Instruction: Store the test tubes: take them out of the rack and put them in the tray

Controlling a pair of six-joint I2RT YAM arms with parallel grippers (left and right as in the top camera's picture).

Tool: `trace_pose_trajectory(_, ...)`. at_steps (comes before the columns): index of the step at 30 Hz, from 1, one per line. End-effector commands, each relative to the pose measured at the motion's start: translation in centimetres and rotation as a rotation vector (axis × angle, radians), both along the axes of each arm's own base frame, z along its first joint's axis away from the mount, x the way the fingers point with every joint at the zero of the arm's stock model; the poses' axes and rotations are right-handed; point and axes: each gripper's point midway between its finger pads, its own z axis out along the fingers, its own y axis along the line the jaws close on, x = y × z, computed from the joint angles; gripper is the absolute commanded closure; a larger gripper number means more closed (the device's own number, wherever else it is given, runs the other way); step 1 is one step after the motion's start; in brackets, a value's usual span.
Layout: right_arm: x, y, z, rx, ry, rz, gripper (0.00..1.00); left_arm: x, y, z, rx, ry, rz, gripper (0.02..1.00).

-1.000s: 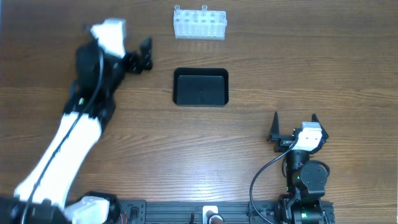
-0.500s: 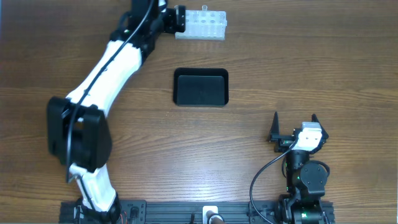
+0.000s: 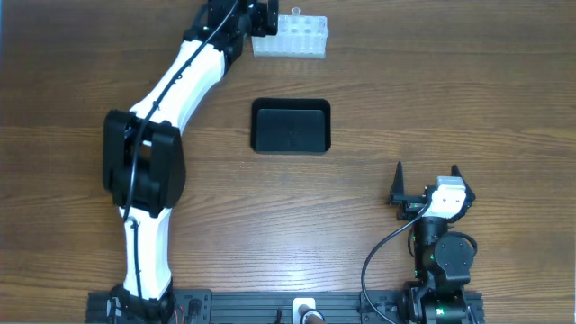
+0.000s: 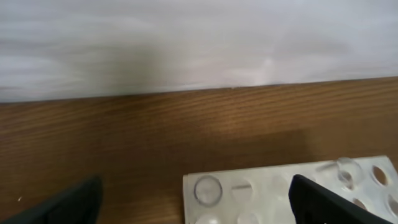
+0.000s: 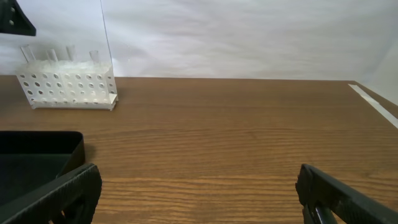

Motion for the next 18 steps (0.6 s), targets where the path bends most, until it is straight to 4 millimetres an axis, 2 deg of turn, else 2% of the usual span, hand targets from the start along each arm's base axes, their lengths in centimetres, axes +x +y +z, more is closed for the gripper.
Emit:
trace_pose_trajectory(1,0.0,-0.1,-0.2,-0.004,0.001,-0.001,0.009,0.9,0.5,-1.4,-0.009,0.011,0.055,0.108)
trace_pose_trajectory(8,0.0,-0.1,-0.2,-0.004,0.001,-0.001,0.007,1.0,0.4,-3.0,-0.002,0.032,0.055,0.215)
trace_pose_trajectory(12,0.0,-0.1,-0.2,-0.004,0.001,-0.001,0.009,1.1,0.2,-3.1,-0.005,0.025,0.051,0.283)
trace_pose_trajectory(18,0.0,-0.1,-0.2,-0.004,0.000,-0.001,0.009,1.2,-0.6,-2.8,-0.010,0.011,0.041,0.446)
